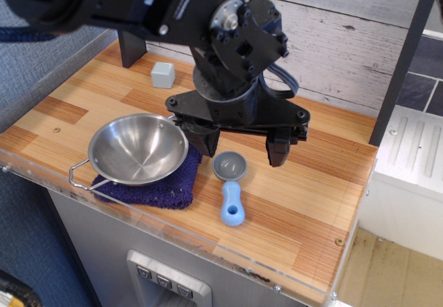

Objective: Place the gray cube inside the colander

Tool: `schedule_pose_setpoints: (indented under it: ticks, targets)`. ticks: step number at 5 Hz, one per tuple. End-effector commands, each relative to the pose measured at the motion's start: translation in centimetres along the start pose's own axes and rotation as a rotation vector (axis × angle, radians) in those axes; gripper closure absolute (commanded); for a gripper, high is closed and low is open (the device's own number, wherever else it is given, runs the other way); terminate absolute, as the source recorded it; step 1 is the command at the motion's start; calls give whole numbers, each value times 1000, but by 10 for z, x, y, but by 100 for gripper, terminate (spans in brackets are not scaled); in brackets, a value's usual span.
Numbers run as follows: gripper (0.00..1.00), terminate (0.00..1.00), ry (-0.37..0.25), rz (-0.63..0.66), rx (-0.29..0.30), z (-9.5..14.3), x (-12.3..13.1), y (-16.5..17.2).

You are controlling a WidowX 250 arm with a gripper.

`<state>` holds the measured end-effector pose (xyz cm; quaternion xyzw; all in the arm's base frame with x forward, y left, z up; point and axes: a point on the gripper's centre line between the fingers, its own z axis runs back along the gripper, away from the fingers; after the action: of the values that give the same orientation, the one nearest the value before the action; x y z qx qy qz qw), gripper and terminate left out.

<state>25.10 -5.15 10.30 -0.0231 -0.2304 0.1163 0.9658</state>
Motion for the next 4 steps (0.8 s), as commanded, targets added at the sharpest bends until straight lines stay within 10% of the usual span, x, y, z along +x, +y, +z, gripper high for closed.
schedule_pose_setpoints:
  ticks: [1, 4]
  targets:
    - [0, 0, 0, 0, 0, 0, 0, 0]
    - [0, 0, -45, 44, 22, 2, 58, 52]
